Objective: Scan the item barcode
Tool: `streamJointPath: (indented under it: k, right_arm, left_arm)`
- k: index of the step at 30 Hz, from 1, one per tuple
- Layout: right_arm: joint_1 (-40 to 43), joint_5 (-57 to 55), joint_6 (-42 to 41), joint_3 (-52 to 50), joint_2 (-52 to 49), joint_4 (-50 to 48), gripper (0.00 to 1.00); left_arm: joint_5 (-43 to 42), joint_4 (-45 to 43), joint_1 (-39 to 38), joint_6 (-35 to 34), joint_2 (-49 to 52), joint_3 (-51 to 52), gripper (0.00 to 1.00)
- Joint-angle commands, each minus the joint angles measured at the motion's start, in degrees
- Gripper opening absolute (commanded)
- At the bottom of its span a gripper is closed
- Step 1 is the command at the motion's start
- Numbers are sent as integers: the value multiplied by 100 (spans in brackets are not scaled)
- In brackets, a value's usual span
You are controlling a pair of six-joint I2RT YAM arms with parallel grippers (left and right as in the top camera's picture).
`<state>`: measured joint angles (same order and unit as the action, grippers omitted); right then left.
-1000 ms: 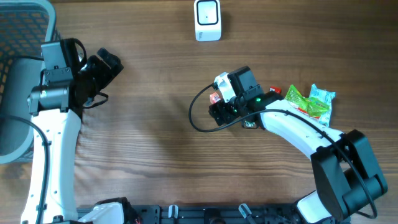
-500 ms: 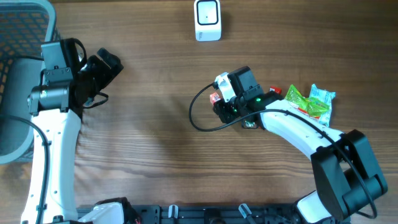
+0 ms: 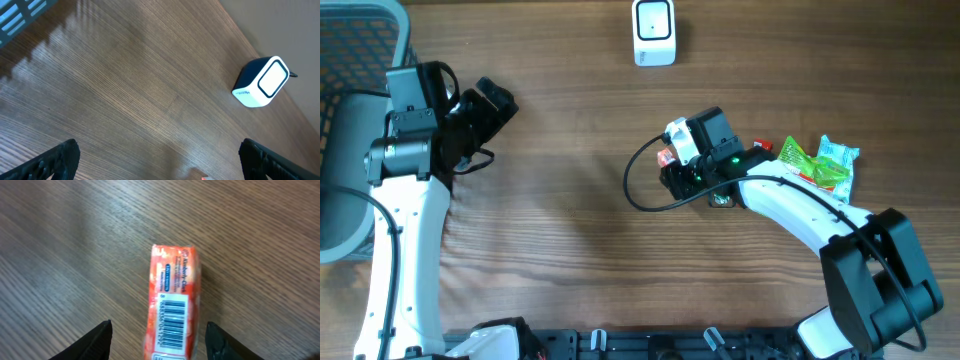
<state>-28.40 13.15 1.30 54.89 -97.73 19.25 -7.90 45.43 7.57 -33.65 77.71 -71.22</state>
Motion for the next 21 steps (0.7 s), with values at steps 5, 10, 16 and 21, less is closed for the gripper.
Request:
streamJointPath:
  k: [5, 10, 16, 21]
  right_arm:
    - [-133, 1198, 179, 114, 68, 323, 54]
    - [-341, 1095, 361, 122, 271, 299, 54]
    - [-334, 748, -629, 146, 634, -63, 56]
    - [-330, 37, -2035, 144, 592, -356, 54]
  left_arm:
    - [50, -11, 11, 44, -57, -4, 100]
    - [50, -11, 11, 44, -57, -4, 100]
    - [50, -11, 11, 44, -57, -4, 100]
    - [52, -11, 11, 44, -57, -4, 100]
